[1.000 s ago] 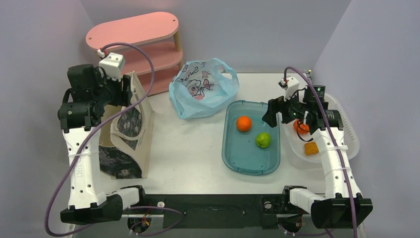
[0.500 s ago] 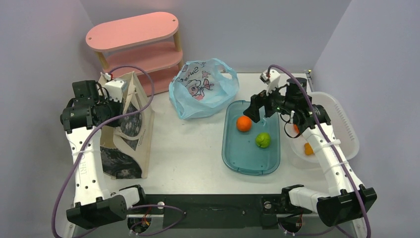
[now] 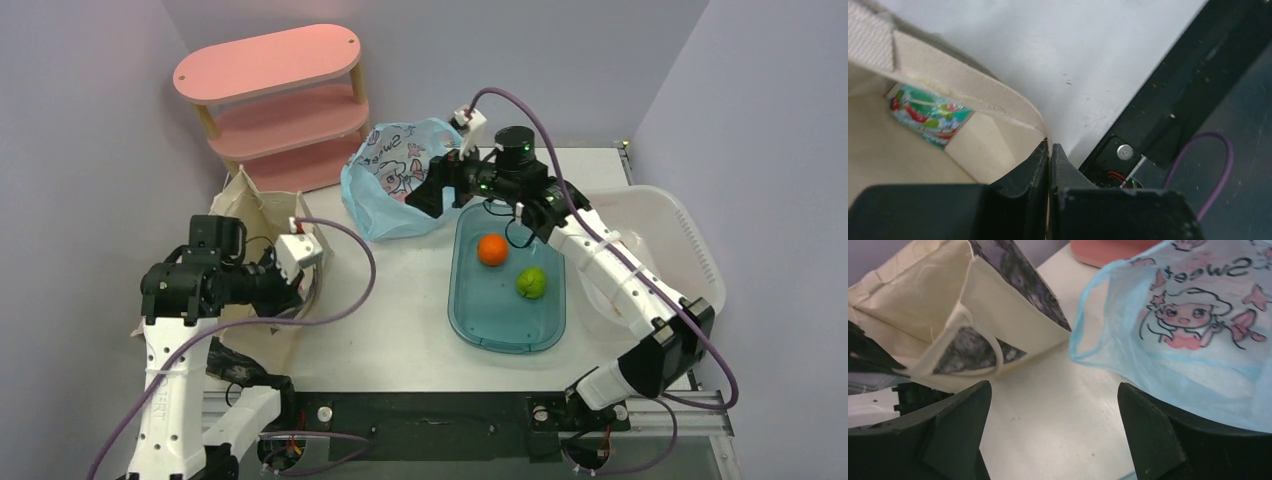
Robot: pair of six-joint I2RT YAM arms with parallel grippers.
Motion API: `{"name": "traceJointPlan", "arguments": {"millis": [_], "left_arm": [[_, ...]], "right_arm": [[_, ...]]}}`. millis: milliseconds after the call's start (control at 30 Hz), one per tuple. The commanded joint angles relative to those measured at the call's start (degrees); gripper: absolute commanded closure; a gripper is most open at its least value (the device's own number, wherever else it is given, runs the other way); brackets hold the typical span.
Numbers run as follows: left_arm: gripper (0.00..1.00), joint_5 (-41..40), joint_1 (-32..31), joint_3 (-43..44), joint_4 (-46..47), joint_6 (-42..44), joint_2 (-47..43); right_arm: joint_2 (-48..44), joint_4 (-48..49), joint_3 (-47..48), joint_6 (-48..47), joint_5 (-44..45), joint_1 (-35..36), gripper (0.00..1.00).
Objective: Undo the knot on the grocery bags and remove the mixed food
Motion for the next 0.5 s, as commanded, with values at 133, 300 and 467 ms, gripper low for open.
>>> {"name": "traceJointPlan", "arguments": {"millis": [133, 300, 467], "left_arm": [[1.0, 4.26, -18.79, -6.43, -4.46, -0.05, -3.9], [1.0, 2.09, -23.79, -8.92, -2.02, -0.69, -3.82], [1.0, 0.98, -26.47, -9.9, -1.74, -0.32, -3.73]], "right_arm": [[8.69, 7.17, 13.22, 2.6, 2.38, 12.54, 0.07], [13.6, 5.7, 19.22, -2.21, 5.47, 19.15, 0.07], [17.5, 2.4, 21.68, -6.78, 10.22, 23.25, 0.06]]}}
